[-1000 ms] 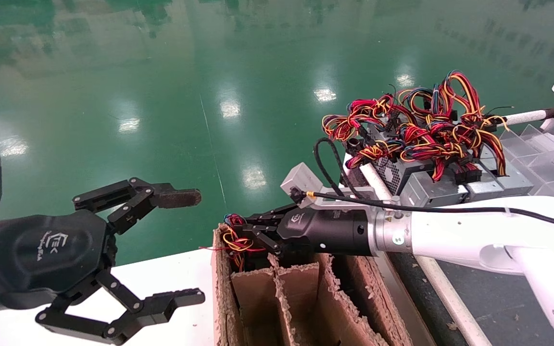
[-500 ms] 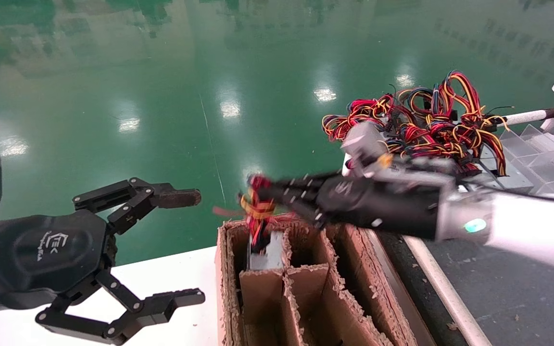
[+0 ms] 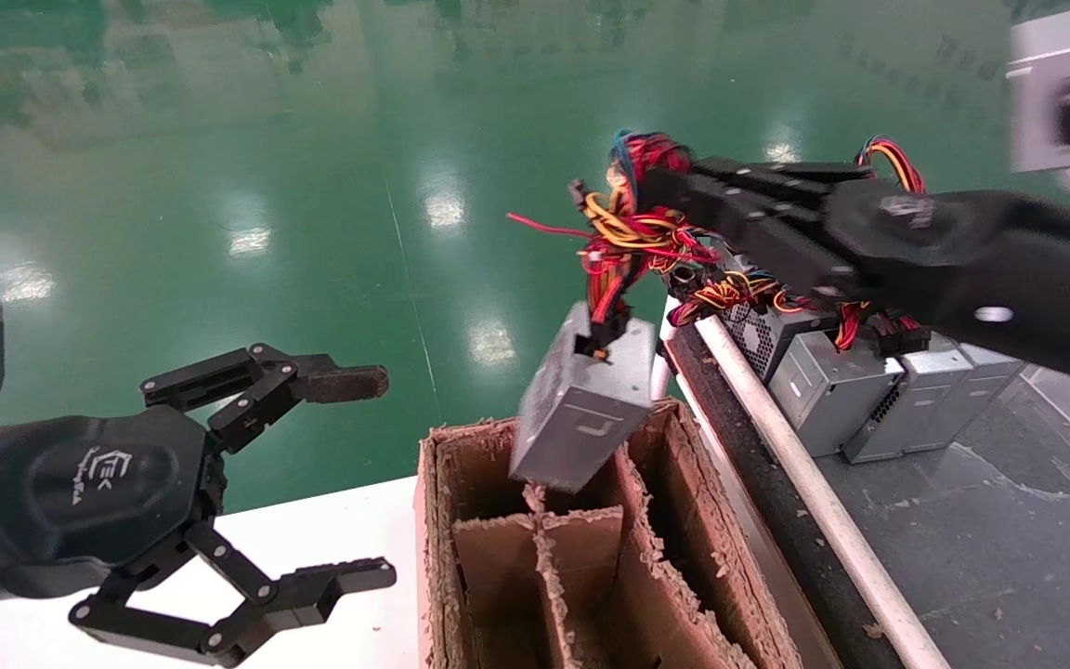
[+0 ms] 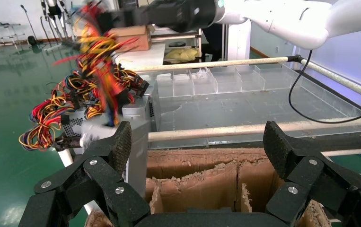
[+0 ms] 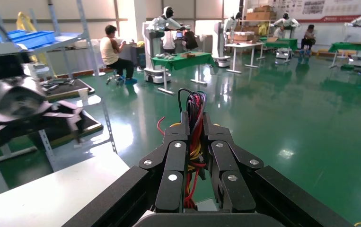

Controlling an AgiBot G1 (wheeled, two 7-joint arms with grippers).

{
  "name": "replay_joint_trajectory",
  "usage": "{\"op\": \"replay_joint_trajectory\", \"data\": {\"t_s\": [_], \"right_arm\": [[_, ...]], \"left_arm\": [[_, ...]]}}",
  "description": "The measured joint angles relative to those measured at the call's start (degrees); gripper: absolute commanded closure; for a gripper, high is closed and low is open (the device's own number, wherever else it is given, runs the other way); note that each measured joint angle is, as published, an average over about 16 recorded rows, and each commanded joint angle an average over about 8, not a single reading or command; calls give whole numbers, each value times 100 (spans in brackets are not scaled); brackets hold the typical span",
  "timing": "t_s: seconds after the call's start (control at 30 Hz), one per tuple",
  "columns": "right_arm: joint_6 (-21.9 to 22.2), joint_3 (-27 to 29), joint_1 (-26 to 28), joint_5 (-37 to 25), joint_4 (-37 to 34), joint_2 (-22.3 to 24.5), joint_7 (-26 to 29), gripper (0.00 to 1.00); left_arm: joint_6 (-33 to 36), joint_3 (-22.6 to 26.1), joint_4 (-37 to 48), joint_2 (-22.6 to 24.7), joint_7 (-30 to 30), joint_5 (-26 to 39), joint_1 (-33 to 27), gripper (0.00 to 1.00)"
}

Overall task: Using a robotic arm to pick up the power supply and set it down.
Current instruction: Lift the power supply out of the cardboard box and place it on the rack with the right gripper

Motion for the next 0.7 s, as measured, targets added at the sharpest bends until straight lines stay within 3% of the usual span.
{"op": "replay_joint_trajectory", "data": {"t_s": [0.37, 0.7], "right_arm": [[-915, 279, 110, 426, -355, 975, 9, 100], [-1171, 407, -132, 609, -665, 2057, -258, 100]], "left_arm": [[0, 0, 0, 0, 0, 0, 0, 0], [0, 1, 0, 0, 0, 0, 0, 0]]}}
